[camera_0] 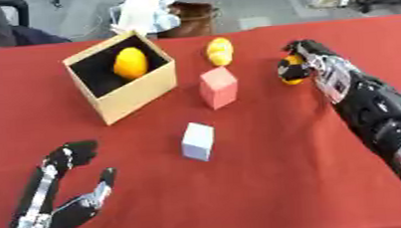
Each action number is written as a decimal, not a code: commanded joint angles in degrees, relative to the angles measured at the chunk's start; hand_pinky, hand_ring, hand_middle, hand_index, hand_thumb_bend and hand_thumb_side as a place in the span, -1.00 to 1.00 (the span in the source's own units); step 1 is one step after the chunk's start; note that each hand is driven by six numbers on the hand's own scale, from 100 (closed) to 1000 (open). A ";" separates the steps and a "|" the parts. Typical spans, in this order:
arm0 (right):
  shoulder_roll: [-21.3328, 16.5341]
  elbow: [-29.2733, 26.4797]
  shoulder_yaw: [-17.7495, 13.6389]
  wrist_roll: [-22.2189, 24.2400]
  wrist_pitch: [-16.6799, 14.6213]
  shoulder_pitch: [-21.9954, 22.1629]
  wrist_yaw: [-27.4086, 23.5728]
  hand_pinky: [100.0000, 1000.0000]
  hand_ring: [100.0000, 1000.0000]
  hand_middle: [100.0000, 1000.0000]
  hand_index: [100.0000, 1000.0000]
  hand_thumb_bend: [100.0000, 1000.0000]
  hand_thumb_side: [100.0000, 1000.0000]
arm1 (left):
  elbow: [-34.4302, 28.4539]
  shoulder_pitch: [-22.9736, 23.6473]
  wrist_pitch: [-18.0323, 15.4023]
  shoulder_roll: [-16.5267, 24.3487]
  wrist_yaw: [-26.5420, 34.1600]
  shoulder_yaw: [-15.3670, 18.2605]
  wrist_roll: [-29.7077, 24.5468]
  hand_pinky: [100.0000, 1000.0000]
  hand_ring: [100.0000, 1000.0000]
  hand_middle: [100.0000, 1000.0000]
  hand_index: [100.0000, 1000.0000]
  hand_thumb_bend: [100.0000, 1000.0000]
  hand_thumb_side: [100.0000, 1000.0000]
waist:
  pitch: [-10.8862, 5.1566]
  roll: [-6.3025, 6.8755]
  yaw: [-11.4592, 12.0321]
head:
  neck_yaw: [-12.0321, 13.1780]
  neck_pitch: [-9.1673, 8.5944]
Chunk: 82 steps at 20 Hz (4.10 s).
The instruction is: Pick up objects on the table and place them in the box.
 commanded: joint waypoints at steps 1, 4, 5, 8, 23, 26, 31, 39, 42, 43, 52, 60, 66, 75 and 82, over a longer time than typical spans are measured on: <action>-1.09 0.44 -0.30 0.05 0.34 -0.57 0.91 0.44 0.38 0.53 0.75 -1.00 -0.75 | -1.16 -0.62 -0.03 0.35 0.15 0.11 -0.14 0.49 0.42 0.36 0.58 -0.50 -0.46 | -0.56 -0.06 -0.04 | -0.16 -0.65; -1.46 -1.85 -0.04 -1.34 -0.28 -1.35 1.80 -0.06 -0.27 -0.08 0.33 -1.00 -1.00 | -1.13 -0.54 0.00 0.36 0.17 0.17 -0.07 0.49 0.42 0.36 0.58 -0.51 -0.46 | -0.64 -0.10 -0.15 | -0.30 -0.74; -1.53 -3.34 0.16 -2.26 -0.56 -1.46 2.31 -0.10 -0.30 -0.11 0.31 -1.00 -1.00 | -1.12 -0.52 0.01 0.37 0.18 0.19 -0.05 0.49 0.42 0.36 0.58 -0.51 -0.46 | -0.65 -0.11 -0.20 | -0.31 -0.79; -1.60 -7.68 1.04 -4.20 -1.55 -2.16 3.09 -0.26 -0.44 -0.20 0.24 -1.00 -1.00 | -1.09 -0.43 0.03 0.41 0.18 0.20 0.00 0.49 0.42 0.36 0.58 -0.52 -0.46 | -0.69 -0.13 -0.29 | -0.34 -0.81; 5.27 -21.29 6.13 0.17 -6.70 -6.84 -1.03 -0.30 -0.46 -0.21 0.26 -1.00 -1.00 | -0.81 -1.04 -0.17 0.28 0.29 -0.57 -0.74 0.49 0.42 0.36 0.59 -0.52 -0.46 | -0.75 -0.21 1.49 | -1.53 -1.47; 7.71 -22.38 7.19 1.13 -7.61 -7.25 -1.58 -0.30 -0.46 -0.20 0.26 -1.00 -1.00 | -0.61 -1.57 -0.21 0.20 0.30 -0.90 -1.10 0.49 0.42 0.36 0.59 -0.52 -0.46 | -0.78 -0.31 2.55 | -2.29 -1.79; 8.44 -22.98 7.58 1.64 -7.76 -7.32 -1.92 -0.30 -0.46 -0.20 0.26 -1.00 -1.00 | -0.51 -1.81 -0.30 0.14 0.37 -1.02 -1.28 0.49 0.42 0.36 0.59 -0.52 -0.46 | -0.78 -0.34 2.93 | -2.59 -1.94; 11.85 -25.75 10.19 4.06 -9.96 -7.67 -3.70 -0.28 -0.44 -0.19 0.28 -1.00 -1.00 | 1.92 -4.13 -0.76 -0.42 0.30 -2.45 -2.69 0.49 0.42 0.36 0.59 -0.52 -0.47 | -0.73 -0.97 6.95 | -4.93 -3.44; 11.89 -25.80 10.20 4.12 -9.98 -7.66 -3.71 -0.28 -0.44 -0.19 0.28 -1.00 -1.00 | 2.03 -4.17 -0.84 -0.44 0.31 -2.46 -2.70 0.49 0.42 0.36 0.59 -0.52 -0.47 | -0.73 -0.97 7.00 | -4.96 -3.45; 12.06 -25.96 10.37 4.23 -10.08 -7.67 -3.82 -0.28 -0.43 -0.18 0.29 -1.00 -1.00 | 2.11 -4.34 -0.80 -0.51 0.28 -2.43 -2.69 0.49 0.42 0.36 0.60 -0.52 -0.47 | -0.66 -1.00 7.18 | -5.07 -3.62; 16.12 -23.97 10.05 1.95 -9.51 -5.49 -3.50 -0.27 -0.42 -0.17 0.31 -1.00 -1.00 | 4.61 -6.94 -1.23 -2.07 -1.21 -3.53 -3.70 0.49 0.42 0.36 0.60 -0.52 -0.48 | -0.23 -1.48 11.55 | -7.91 -4.90; 16.12 -23.81 8.35 -6.53 -5.86 -4.21 -1.24 0.09 0.21 0.54 0.78 -1.00 -0.49 | 4.84 -7.11 -1.37 -2.19 -1.29 -3.66 -3.78 0.49 0.42 0.36 0.60 -0.52 -0.47 | -0.08 -1.53 11.55 | -8.02 -5.30; 15.74 -19.72 8.35 -12.14 -5.76 -3.95 0.69 0.30 0.45 0.77 0.91 -1.00 0.04 | 4.92 -6.94 -1.38 -2.15 -1.42 -3.58 -3.66 0.49 0.42 0.36 0.60 -0.53 -0.47 | -0.03 -1.66 11.19 | -7.84 -5.54; 10.49 -16.62 6.80 -7.87 -3.67 -5.45 1.13 0.41 0.54 0.82 0.95 -1.00 -0.66 | 4.98 -6.39 -1.31 -1.86 -1.53 -3.11 -3.21 0.49 0.42 0.36 0.60 -0.53 -0.46 | -0.03 -1.70 9.84 | -6.85 -5.65; 4.73 -11.69 1.42 -7.93 3.10 -5.95 2.05 0.40 0.52 0.79 0.96 -1.00 -0.65 | 4.63 -5.83 -1.16 -1.49 -1.43 -2.79 -3.03 0.49 0.42 0.36 0.60 -0.53 -0.46 | 0.04 -1.27 8.78 | -6.26 -5.65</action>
